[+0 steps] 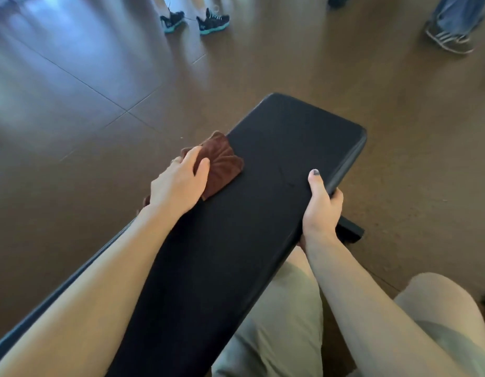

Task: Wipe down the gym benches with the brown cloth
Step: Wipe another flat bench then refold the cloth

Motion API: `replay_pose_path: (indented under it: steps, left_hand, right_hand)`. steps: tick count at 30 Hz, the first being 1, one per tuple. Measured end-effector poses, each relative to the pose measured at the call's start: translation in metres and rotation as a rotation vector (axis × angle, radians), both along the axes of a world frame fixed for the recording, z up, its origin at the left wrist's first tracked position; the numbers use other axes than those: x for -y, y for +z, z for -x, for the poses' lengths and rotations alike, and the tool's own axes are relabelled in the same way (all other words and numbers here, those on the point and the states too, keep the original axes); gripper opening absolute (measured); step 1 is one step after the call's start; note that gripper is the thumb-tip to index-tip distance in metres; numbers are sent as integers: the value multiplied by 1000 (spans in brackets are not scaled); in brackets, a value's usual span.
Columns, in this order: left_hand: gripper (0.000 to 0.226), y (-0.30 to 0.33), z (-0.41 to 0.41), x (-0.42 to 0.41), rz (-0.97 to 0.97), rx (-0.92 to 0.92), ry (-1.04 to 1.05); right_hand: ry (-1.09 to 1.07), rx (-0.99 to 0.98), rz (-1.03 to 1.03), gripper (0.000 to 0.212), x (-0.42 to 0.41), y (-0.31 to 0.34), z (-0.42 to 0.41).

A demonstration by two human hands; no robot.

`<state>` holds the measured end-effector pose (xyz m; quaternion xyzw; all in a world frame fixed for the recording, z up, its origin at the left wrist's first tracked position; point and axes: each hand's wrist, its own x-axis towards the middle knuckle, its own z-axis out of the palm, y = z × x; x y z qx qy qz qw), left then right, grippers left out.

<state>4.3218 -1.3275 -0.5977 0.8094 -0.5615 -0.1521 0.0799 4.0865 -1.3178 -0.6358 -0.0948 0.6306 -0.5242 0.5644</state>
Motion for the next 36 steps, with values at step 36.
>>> replay_pose_path:
  steps: [36]
  left_hand:
    - [62, -3, 95, -44, 49, 175, -673]
  right_hand:
    - [259, 142, -78, 89, 27, 0, 50]
